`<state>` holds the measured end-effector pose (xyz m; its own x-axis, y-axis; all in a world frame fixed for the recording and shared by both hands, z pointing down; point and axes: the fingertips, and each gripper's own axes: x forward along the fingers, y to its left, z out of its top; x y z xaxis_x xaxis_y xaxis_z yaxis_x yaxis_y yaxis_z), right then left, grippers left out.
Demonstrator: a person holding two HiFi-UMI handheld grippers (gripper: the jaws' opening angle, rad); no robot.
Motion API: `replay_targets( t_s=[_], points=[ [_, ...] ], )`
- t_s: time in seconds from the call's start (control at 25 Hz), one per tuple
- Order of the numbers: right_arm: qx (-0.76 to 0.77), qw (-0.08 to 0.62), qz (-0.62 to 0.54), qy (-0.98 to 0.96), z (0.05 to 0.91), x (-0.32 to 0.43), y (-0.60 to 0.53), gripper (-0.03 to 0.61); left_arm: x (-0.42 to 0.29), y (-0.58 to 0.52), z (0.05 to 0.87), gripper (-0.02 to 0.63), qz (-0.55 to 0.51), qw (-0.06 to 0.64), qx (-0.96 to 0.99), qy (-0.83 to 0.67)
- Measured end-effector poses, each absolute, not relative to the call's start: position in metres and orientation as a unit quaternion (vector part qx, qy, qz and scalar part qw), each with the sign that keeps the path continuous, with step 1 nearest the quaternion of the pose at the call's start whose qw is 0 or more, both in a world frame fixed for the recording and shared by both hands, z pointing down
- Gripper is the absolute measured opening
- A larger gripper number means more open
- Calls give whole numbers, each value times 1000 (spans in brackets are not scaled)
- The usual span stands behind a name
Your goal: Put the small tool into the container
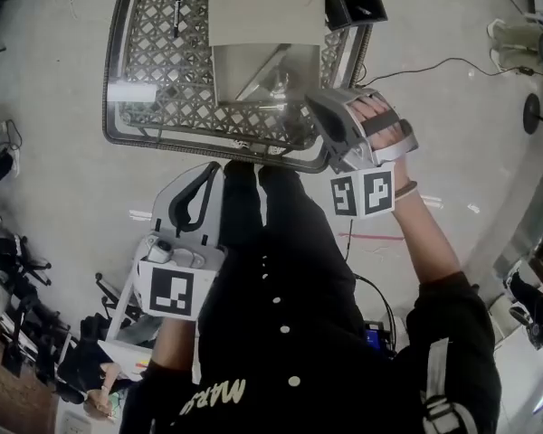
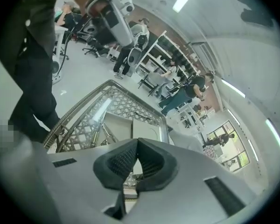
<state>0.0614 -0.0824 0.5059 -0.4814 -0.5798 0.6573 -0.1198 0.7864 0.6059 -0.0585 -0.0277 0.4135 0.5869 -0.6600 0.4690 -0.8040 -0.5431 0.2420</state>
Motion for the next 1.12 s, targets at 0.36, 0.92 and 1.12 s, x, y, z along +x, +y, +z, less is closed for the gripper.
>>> replay_targets(
  t_s=[0.36,0.92,1.12],
  points=[
    [321,361,-116,-868,388,70,-75,14,-50,-37,352,26,129,165,886,-414],
    [447,160,-7,-880,268,96,-68,14,-42,-48,285,26,78,105,910,-394],
    [489,116,36,-864,257,120,-62,14,-47,-51,267,26,69,83,911,-397]
  ],
)
